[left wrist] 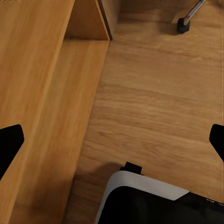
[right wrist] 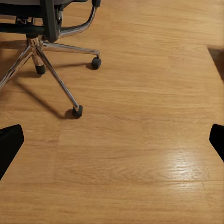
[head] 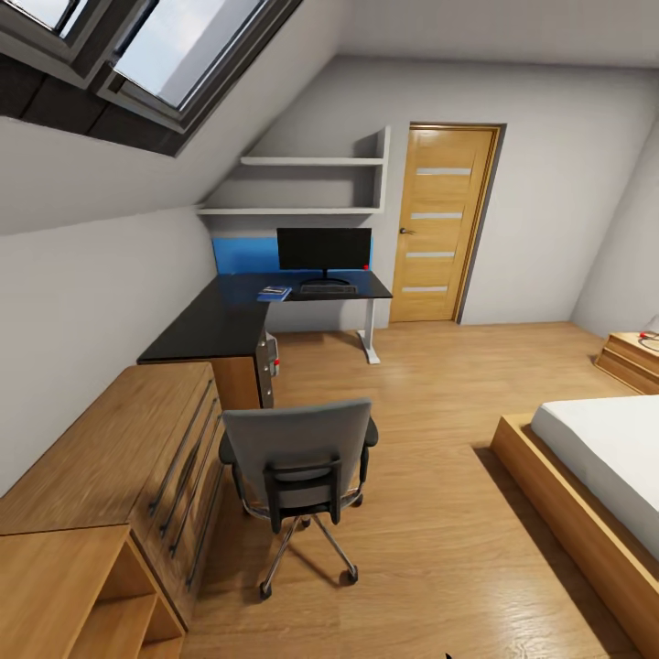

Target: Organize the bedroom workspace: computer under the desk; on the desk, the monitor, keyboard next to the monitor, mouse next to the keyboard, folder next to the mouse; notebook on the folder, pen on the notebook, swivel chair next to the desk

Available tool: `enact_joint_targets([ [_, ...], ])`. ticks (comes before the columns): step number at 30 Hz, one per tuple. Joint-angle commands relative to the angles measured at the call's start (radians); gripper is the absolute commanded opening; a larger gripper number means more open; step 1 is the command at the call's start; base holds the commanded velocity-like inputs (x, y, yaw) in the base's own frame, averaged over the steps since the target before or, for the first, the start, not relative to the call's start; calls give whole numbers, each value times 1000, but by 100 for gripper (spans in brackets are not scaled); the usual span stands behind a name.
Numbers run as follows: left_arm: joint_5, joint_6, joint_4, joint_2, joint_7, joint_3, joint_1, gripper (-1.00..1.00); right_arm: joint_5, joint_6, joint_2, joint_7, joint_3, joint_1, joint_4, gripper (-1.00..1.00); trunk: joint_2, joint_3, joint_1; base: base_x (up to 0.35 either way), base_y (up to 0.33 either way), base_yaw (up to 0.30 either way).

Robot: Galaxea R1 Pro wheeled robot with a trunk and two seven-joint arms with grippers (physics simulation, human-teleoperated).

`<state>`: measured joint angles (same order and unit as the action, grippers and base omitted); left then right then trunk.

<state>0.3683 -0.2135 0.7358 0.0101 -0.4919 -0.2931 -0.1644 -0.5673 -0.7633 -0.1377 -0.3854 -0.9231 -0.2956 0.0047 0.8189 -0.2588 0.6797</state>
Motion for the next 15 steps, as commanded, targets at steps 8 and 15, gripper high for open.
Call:
enact_joint_targets([
  [8, 12, -96, 33, -29, -7, -9, 0, 100, -2, -1, -3, -7, -10, 0, -1, 100, 8, -4, 4, 0, 0, 0],
  [15, 13, -95, 32, -36, -7, -9, 0, 100, -3, -1, -3, -8, -9, 0, -2, 100, 57, -26, 31, 0, 0, 0],
])
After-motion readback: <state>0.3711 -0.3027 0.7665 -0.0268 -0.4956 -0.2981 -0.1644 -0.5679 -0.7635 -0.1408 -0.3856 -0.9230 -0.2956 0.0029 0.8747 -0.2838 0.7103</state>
